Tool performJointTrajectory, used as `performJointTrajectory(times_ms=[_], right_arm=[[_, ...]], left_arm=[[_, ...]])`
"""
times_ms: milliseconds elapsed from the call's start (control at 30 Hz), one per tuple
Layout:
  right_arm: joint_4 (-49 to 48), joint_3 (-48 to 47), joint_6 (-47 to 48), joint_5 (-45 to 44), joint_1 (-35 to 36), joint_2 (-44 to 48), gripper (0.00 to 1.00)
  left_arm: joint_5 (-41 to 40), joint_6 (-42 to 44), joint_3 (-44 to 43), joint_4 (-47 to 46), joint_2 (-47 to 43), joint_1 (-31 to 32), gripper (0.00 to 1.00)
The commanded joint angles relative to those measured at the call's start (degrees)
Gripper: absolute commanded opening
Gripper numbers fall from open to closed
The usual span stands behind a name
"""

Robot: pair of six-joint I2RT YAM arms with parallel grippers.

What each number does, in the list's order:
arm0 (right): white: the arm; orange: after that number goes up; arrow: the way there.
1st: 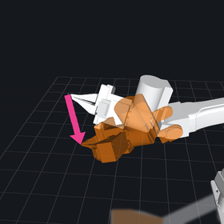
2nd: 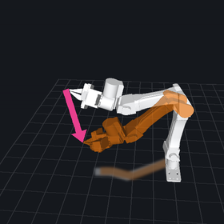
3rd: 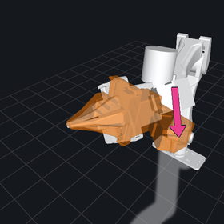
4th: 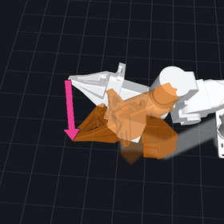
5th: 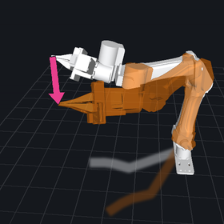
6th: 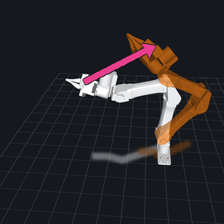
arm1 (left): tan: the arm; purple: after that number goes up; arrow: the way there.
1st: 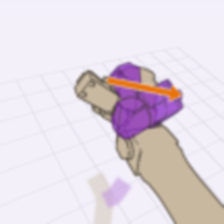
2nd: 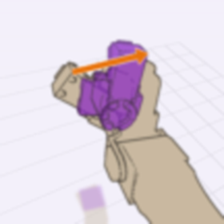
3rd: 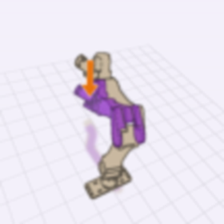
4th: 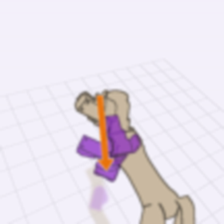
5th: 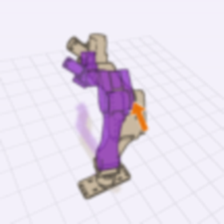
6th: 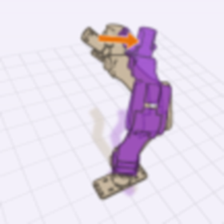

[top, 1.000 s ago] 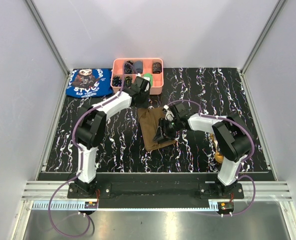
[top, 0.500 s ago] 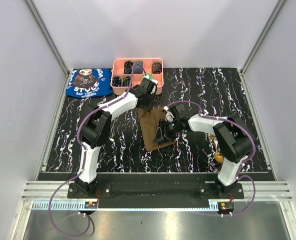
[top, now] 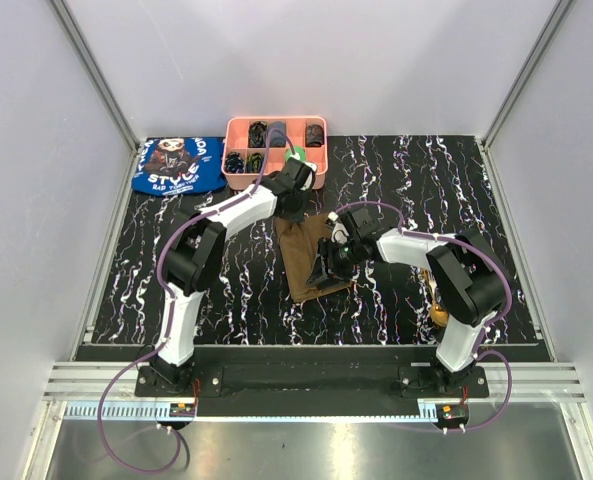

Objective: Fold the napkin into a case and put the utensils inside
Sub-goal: Smooth out the 2/3-rectangle-folded napkin at the center of the board.

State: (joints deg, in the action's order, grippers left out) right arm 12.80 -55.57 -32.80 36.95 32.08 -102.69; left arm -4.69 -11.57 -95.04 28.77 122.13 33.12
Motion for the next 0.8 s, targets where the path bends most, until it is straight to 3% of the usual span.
performJointTrajectory(times_ms=[0, 333, 467, 500, 567, 767], right_arm=[[-0.4, 0.2, 1.0, -0.6, 0.5, 1.6, 0.52], [-1.4, -0.5, 0.8, 0.1, 0.5, -0.5, 0.37], [-2.0, -0.1, 0.1, 0.8, 0.5, -0.3, 0.21], [-2.1, 0.1, 0.0, 0.8, 0.5, -0.1, 0.11], [-2.3, 0.7, -0.3, 1.1, 0.5, 0.3, 0.02], [-2.3, 4.9, -1.5, -2.2, 0.5, 4.4, 0.0]], left_arm=[[0.5, 0.4, -2.7, -0.7, 0.7, 0.4, 0.17], [0.3, -3.7, -2.6, -2.2, 0.1, 0.4, 0.06], [-0.6, -6.4, -2.3, -2.7, 0.0, 0.4, 0.02], [-0.4, -6.7, -2.4, -2.9, 0.0, 0.4, 0.01], [-0.7, -8.2, -2.7, -3.2, 0.4, 0.4, 0.0], [-5.8, -15.5, -1.6, -4.6, -0.1, 0.4, 0.0]])
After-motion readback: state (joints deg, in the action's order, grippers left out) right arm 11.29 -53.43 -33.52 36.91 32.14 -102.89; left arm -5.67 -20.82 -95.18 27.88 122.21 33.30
